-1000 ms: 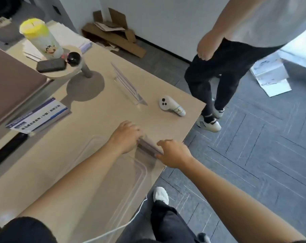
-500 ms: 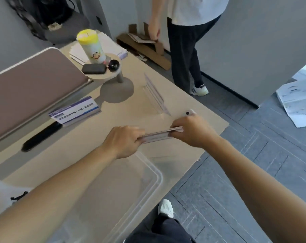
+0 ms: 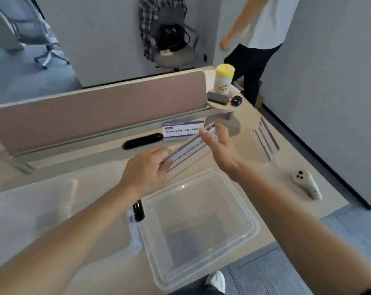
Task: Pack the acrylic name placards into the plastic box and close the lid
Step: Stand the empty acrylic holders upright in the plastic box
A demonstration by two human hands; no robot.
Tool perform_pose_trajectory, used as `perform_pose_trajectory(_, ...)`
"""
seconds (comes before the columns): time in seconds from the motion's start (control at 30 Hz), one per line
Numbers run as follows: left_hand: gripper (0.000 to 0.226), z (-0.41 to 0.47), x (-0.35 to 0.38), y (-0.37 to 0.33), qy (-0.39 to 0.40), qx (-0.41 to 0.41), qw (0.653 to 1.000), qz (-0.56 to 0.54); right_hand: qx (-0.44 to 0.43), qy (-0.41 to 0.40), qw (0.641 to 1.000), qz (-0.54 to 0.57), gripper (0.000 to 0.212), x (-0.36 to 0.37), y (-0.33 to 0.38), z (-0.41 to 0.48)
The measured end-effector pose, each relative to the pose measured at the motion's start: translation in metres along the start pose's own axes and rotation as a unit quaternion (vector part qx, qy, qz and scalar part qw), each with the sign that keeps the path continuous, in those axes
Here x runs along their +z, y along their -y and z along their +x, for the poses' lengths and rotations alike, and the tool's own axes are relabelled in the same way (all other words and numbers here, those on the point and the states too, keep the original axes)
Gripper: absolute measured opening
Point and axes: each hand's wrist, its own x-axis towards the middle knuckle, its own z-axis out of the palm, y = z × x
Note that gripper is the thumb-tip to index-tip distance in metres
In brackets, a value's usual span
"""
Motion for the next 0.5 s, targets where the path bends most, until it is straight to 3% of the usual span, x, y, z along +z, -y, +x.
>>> perform_pose_trajectory(0.17,0.018,-0.068,-0.064,0.040,-0.033,-0.089,0.996,-0.002,0.000,0.081,0.994,0.067,0.082,0.099,0.052,-0.014)
perform_pose_trajectory(0.27,0.011,-0.107,-0.102,0.069,0.035,-0.161,0.981,-0.106,-0.045,0.126,0.991,0.018,0.068,0.152,0.078,-0.022)
perform_pose_trajectory(0.37,0.062,-0.144,-0.131,0.100,0.121,-0.250,0.917,-0.287,-0.101,0.184,0.976,-0.056,0.074,0.191,0.101,-0.030)
perform_pose_trajectory(0.5,0.112,-0.183,-0.141,0.130,0.134,-0.307,0.853,-0.401,-0.133,0.262,0.952,-0.089,0.076,0.228,0.126,-0.034)
